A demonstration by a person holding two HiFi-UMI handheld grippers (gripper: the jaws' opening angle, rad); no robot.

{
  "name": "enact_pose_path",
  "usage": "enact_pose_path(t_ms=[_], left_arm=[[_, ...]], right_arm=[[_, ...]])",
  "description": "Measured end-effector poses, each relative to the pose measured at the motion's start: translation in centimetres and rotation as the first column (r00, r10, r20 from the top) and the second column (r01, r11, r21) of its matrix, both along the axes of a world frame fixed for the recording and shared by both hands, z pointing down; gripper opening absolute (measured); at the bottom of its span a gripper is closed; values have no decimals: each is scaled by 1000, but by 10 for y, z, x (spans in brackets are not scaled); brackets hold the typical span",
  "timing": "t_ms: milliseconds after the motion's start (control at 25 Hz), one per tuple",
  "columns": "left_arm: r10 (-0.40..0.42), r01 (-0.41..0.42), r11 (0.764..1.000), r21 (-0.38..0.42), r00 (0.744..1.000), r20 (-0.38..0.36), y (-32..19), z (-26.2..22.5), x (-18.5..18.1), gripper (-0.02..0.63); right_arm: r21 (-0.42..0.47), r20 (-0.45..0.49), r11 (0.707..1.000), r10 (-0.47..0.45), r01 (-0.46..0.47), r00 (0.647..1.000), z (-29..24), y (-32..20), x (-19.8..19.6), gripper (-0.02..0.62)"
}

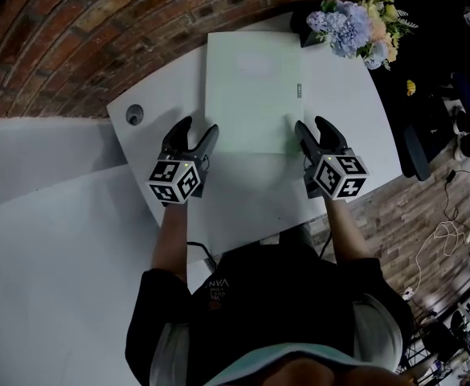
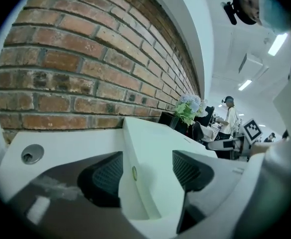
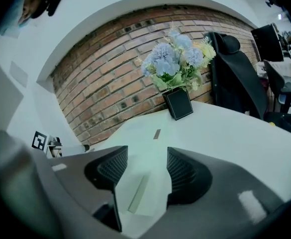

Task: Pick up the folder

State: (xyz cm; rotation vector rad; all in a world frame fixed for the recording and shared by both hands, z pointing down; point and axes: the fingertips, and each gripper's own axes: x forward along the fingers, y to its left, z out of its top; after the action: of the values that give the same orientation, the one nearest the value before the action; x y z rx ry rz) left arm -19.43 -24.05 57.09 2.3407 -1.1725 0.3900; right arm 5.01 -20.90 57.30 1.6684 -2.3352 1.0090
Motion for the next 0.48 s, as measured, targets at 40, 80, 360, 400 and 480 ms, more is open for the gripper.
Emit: enact_pose_path(t_ms=[40, 80, 360, 400, 480], left_arm=[[1, -2, 1000, -14, 1000, -9, -1, 2, 2, 310], [1, -1, 1000, -31, 1000, -24, -1, 4, 3, 320], [-4, -7, 991, -131, 997, -83, -12, 18, 11, 365], [3, -15, 990, -143, 996, -86, -13, 21, 12, 368], [17, -32, 985, -171, 996, -88, -14, 27, 15, 377]], right_arm=[[-14, 23, 1000, -5, 5, 1000, 2, -1, -2, 246], [-29, 43, 999, -12, 13, 999, 4, -1, -4, 266], [-138, 123, 989, -40, 57, 992, 25, -5, -17, 396], [-148, 133, 987, -41, 60, 990, 28, -6, -18, 405], [-167, 153, 983, -44, 70, 987, 33, -7, -21, 419]])
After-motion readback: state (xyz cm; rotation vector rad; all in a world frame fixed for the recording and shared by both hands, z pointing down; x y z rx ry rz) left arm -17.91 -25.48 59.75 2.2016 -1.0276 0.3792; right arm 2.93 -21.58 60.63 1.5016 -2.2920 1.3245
